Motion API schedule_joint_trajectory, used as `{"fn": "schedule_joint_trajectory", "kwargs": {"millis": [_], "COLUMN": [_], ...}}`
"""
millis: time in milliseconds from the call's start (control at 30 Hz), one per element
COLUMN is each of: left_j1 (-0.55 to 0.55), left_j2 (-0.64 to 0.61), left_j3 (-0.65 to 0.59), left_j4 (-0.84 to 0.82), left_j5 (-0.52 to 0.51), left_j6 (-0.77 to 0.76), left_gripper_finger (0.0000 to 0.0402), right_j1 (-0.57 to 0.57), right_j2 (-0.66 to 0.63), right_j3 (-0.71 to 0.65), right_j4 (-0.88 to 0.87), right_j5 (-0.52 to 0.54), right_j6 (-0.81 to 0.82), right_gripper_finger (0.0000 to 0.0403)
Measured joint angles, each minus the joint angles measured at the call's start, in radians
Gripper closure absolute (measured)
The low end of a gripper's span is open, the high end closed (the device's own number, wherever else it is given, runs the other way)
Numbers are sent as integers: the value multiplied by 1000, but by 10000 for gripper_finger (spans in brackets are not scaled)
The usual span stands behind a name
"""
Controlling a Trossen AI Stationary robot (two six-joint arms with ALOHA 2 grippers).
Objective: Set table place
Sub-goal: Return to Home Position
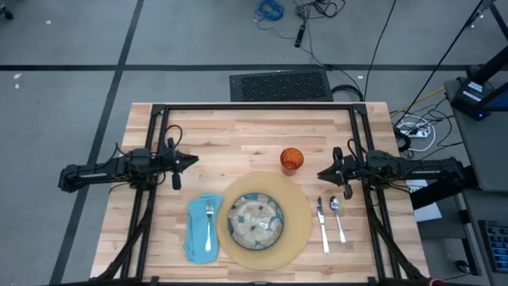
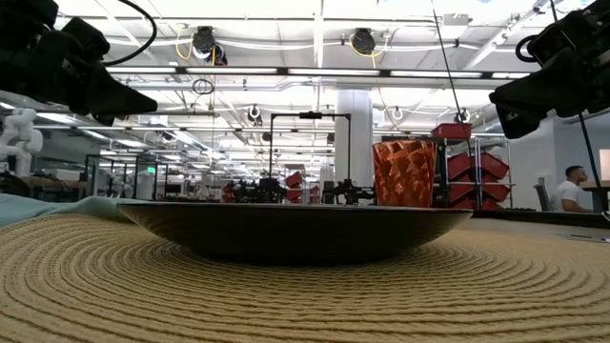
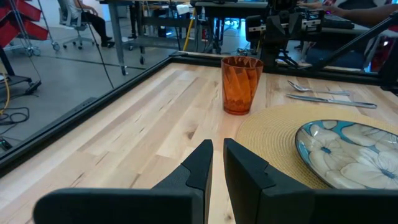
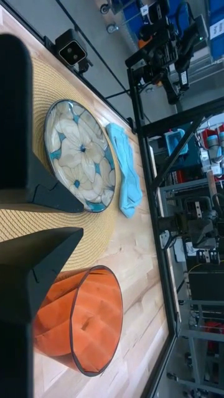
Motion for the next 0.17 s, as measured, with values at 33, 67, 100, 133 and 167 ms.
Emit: {"fn": "schedule_joint_trajectory", "kwargs": {"millis": [33,67,100,133,167], "left_j1": [0,0,0,0,0], "left_j2": [0,0,0,0,0], "left_j3": [0,0,0,0,0], "left_j4": [0,0,0,0,0], "left_j5": [0,0,0,0,0], "left_j6": [0,0,0,0,0], "left_gripper_finger": [377,377,377,377,377], "right_j1": [0,0,0,0,0], "right_j2": [0,0,0,0,0], "right_j3": [0,0,0,0,0], "right_j4": [0,0,0,0,0], "right_j5": [0,0,0,0,0], "right_j6": [0,0,0,0,0], "right_gripper_finger": [364,364,364,364,364]}}
